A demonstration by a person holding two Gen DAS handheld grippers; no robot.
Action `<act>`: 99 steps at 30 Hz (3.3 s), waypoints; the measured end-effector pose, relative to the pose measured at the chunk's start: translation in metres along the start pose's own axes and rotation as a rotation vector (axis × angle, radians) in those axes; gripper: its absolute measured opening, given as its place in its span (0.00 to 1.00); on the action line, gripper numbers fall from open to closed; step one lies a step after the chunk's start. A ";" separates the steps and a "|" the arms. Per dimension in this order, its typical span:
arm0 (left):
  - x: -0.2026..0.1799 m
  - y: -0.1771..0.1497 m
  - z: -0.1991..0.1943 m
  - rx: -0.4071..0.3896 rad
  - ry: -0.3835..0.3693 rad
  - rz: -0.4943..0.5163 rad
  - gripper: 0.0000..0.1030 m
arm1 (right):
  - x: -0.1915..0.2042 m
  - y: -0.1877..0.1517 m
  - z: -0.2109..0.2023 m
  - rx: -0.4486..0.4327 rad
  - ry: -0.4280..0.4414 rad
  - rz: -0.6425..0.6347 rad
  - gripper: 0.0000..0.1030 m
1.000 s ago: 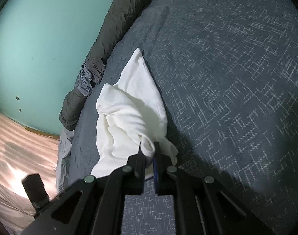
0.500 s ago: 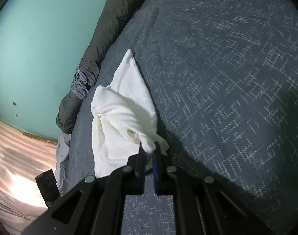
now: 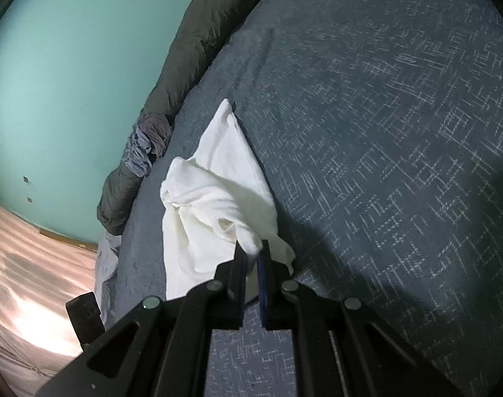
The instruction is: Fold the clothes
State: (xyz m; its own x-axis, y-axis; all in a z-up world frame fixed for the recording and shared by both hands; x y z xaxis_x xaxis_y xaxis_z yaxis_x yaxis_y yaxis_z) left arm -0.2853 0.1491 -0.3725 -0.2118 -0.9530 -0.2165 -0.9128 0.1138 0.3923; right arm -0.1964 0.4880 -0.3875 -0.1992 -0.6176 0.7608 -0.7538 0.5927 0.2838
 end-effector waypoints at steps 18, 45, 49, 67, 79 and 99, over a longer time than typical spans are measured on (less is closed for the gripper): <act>0.045 0.026 -0.024 -0.142 -0.115 -0.127 0.39 | 0.102 0.018 0.039 0.111 -0.084 -0.416 0.31; 0.145 -0.011 -0.010 -0.216 -0.192 -0.288 0.52 | 0.151 0.019 0.216 0.352 -0.569 -1.212 0.08; 0.139 -0.011 -0.009 -0.212 -0.212 -0.281 0.52 | 0.150 0.058 0.203 0.275 -0.562 -1.099 0.06; 0.133 -0.015 -0.007 -0.204 -0.221 -0.267 0.52 | 0.126 0.118 0.183 0.242 -0.435 -0.792 0.24; 0.131 -0.011 -0.009 -0.212 -0.222 -0.261 0.52 | 0.138 0.077 0.219 0.344 -0.541 -1.020 0.24; 0.133 -0.011 -0.006 -0.207 -0.224 -0.264 0.52 | 0.122 0.182 0.240 0.187 -0.678 -0.919 0.04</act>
State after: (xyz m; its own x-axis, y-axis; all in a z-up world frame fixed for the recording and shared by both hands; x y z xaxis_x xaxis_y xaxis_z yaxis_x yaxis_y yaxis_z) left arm -0.3017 0.0196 -0.4006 -0.0716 -0.8546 -0.5143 -0.8614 -0.2070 0.4639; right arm -0.5084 0.3967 -0.3831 0.2197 -0.9602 -0.1727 -0.8582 -0.2744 0.4339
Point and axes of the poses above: each gripper's, at about its wrist camera, not at the fingertips, and z roughly the way its jaws point, x to its left, y to its top, the point moved 8 cm from there along z, roughly the way its jaws point, and after that the axes turned 2 degrees about x, right-handed, at the moved point
